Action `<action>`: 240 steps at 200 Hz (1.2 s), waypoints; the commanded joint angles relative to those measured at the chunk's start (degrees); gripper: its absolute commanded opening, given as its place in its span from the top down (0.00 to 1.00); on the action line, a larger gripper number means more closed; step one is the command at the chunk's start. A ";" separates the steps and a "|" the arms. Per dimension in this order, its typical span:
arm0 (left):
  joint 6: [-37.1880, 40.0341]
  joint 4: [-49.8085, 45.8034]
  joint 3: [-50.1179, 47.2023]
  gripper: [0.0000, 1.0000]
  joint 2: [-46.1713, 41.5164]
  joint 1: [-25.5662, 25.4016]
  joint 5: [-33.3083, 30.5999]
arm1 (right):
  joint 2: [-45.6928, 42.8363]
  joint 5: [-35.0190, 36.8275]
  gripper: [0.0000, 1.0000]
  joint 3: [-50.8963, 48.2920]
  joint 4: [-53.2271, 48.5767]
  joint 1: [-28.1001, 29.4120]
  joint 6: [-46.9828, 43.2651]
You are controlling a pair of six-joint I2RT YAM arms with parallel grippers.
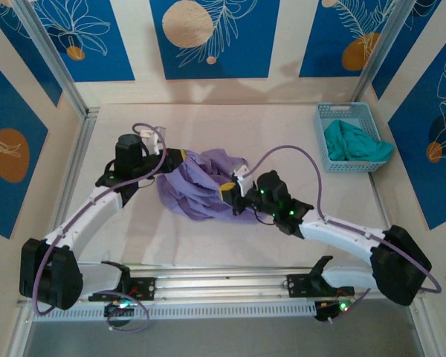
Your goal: Fold the inside-out t-shirt
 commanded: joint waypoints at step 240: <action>30.38 -18.61 -2.94 0.40 4.61 -30.76 -48.68 | 14.92 -0.74 0.52 11.06 -21.20 -16.07 11.18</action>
